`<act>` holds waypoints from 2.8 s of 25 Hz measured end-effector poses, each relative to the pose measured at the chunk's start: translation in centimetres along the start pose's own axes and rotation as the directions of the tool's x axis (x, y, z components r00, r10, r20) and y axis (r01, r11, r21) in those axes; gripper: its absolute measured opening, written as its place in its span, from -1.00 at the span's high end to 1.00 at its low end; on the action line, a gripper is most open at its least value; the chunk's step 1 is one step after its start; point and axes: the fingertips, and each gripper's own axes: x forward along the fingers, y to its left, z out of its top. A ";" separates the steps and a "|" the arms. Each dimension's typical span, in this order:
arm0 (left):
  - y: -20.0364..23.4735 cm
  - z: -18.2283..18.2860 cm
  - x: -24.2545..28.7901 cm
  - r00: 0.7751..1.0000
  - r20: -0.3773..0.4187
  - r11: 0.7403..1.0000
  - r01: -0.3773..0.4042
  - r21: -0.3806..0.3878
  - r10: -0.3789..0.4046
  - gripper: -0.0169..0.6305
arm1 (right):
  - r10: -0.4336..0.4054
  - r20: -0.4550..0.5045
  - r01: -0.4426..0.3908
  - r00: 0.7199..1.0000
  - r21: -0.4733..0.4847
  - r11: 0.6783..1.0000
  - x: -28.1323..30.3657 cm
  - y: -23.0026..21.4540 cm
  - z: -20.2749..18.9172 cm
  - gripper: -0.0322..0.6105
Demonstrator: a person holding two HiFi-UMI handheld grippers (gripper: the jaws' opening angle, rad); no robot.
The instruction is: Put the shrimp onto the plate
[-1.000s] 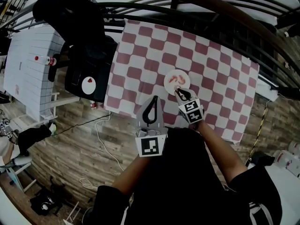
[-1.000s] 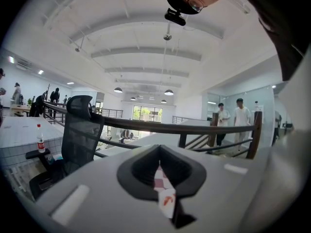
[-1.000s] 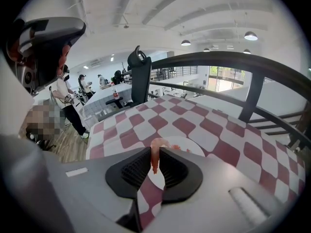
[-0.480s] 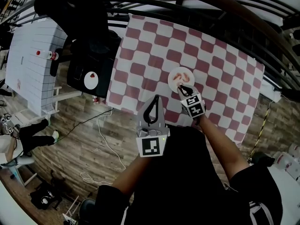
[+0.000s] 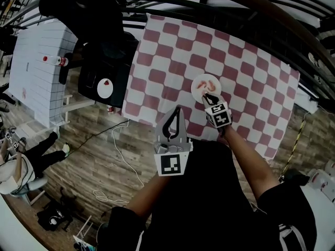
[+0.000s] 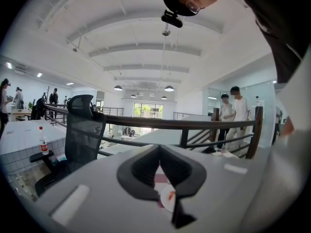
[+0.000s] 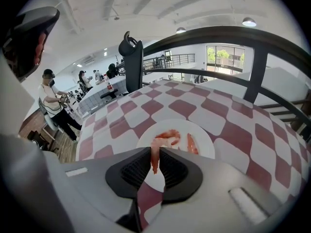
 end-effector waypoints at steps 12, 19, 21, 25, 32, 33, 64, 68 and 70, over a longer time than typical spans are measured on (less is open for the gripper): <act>-0.1 -0.6 0.4 1.000 -0.022 1.000 -0.005 -0.003 0.005 0.92 | 0.000 -0.037 0.000 0.999 0.010 1.000 2.0 -0.5 -1.2 0.72; 0.2 -0.9 0.4 0.999 -0.033 1.000 -0.019 -0.009 0.019 0.92 | -0.003 -0.054 0.003 0.999 0.005 1.000 2.5 -0.9 -1.5 0.72; 0.4 -0.9 0.5 0.999 -0.030 1.000 -0.021 -0.010 0.020 0.92 | 0.003 -0.050 -0.003 0.999 0.000 1.000 2.5 -0.8 -1.2 0.72; 0.5 -1.1 0.6 0.999 -0.030 1.000 -0.024 -0.017 0.024 0.92 | -0.009 -0.057 0.009 0.998 0.005 1.000 2.7 -1.1 -1.6 0.71; 0.7 -0.9 -0.1 0.999 -0.027 1.000 -0.025 0.000 0.025 0.92 | -0.013 -0.055 0.012 0.998 -0.022 1.000 2.5 -0.7 -2.1 0.68; 0.7 -1.0 -0.2 0.999 -0.028 1.000 -0.027 -0.004 0.027 0.92 | -0.010 -0.057 0.008 0.998 -0.030 1.000 2.6 -0.5 -2.1 0.68; 0.2 -0.2 -3.3 0.999 0.025 0.998 0.043 -0.037 -0.042 0.92 | -0.147 0.192 0.130 0.970 0.100 0.986 -7.7 1.3 4.1 0.73; -0.7 0.1 -3.1 0.996 0.029 0.996 0.086 -0.038 -0.085 0.92 | -0.197 0.261 0.168 0.945 0.128 0.977 -10.8 1.4 5.5 0.78; -1.3 0.4 -2.8 0.994 0.037 0.993 0.109 -0.038 -0.107 0.92 | -0.212 0.287 0.175 0.934 0.147 0.973 -12.5 1.6 6.2 0.82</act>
